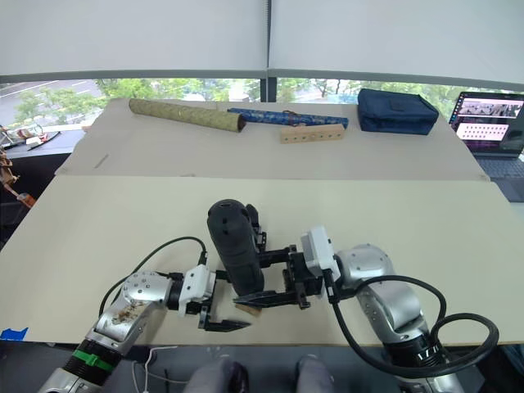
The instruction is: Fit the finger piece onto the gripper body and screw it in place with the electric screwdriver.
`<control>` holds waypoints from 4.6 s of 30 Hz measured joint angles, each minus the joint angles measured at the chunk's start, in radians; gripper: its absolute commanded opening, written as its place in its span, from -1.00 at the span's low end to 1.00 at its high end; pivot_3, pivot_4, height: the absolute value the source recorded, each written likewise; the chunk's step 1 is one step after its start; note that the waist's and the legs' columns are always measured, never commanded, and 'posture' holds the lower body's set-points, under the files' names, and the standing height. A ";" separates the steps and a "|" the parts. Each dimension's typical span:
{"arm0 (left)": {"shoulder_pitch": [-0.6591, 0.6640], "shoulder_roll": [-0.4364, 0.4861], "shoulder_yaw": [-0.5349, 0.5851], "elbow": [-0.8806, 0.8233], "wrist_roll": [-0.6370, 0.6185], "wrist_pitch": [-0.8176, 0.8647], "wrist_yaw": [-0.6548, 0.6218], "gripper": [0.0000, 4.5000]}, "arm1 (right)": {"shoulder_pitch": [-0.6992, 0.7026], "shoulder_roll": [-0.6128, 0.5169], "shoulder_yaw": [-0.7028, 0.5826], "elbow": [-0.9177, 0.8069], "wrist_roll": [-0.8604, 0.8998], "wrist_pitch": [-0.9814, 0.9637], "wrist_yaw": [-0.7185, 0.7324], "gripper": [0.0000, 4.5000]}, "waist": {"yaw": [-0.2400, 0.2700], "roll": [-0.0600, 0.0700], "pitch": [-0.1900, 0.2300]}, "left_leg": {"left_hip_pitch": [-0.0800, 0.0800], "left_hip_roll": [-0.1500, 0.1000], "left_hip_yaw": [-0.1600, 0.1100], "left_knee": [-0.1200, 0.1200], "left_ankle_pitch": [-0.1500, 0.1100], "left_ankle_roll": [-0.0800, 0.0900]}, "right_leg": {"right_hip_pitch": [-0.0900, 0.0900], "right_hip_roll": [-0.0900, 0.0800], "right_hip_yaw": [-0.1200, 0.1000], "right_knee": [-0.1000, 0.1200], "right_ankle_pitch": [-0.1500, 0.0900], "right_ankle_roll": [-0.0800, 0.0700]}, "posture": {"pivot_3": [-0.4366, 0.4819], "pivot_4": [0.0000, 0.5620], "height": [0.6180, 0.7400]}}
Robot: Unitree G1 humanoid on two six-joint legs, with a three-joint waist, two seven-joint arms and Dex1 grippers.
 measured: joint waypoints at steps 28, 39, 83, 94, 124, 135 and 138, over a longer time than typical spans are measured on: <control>-0.003 0.000 -0.001 0.012 0.000 -0.016 -0.001 1.00 | -0.006 0.003 0.000 0.007 0.000 0.000 -0.003 -0.15 | 0.000 0.000 0.000 | 0.000 0.000 0.000 0.000 0.000 0.001 | 0.000 0.000 0.000 0.000 0.000 0.000 | -0.05 -0.47 1.00; -0.002 0.002 -0.001 0.010 0.000 -0.015 -0.002 1.00 | -0.005 -0.002 0.000 0.021 -0.002 0.000 -0.006 -0.15 | 0.000 0.000 0.000 | 0.000 0.000 0.000 0.000 0.000 0.001 | 0.000 0.000 0.000 0.000 0.000 0.000 | -0.05 -0.47 1.00; -0.001 0.002 -0.001 0.011 -0.004 -0.015 0.005 1.00 | -0.005 0.015 0.008 0.036 -0.030 -0.021 -0.006 -0.15 | -0.001 0.000 0.000 | 0.001 0.000 0.000 0.000 -0.001 0.002 | 0.000 0.000 0.000 0.000 0.000 0.000 | -0.05 -0.47 1.00; 0.002 0.003 0.000 0.011 -0.005 -0.015 0.005 1.00 | 0.003 0.015 0.009 0.047 -0.031 -0.043 0.001 -0.15 | -0.002 0.001 0.000 | 0.002 0.001 0.000 0.000 -0.003 0.005 | 0.001 0.000 0.000 0.000 0.000 0.000 | -0.05 -0.47 1.00; 0.095 0.060 0.112 -0.102 -0.183 0.019 -0.027 1.00 | -0.104 -0.014 -0.040 -0.072 0.118 0.082 -0.091 -0.15 | -0.005 0.000 0.000 | -0.001 0.002 0.000 -0.001 0.000 0.001 | -0.003 0.000 0.000 0.000 0.000 -0.001 | -0.05 -0.47 1.00; 0.141 0.163 0.240 -0.256 -0.327 0.147 -0.025 1.00 | -0.171 -0.066 -0.129 -0.100 0.237 0.174 -0.155 -0.15 | -0.006 0.001 0.001 | -0.002 0.002 0.000 -0.001 0.000 0.000 | -0.003 0.000 -0.001 0.000 0.000 -0.001 | -0.05 -0.47 1.00; 0.137 0.174 0.282 -0.278 -0.360 0.185 -0.013 1.00 | -0.199 -0.078 -0.160 -0.099 0.268 0.198 -0.168 -0.15 | -0.005 0.001 0.001 | -0.002 0.001 0.000 -0.001 0.000 0.000 | -0.003 0.000 -0.001 0.000 0.000 -0.001 | -0.05 -0.47 1.00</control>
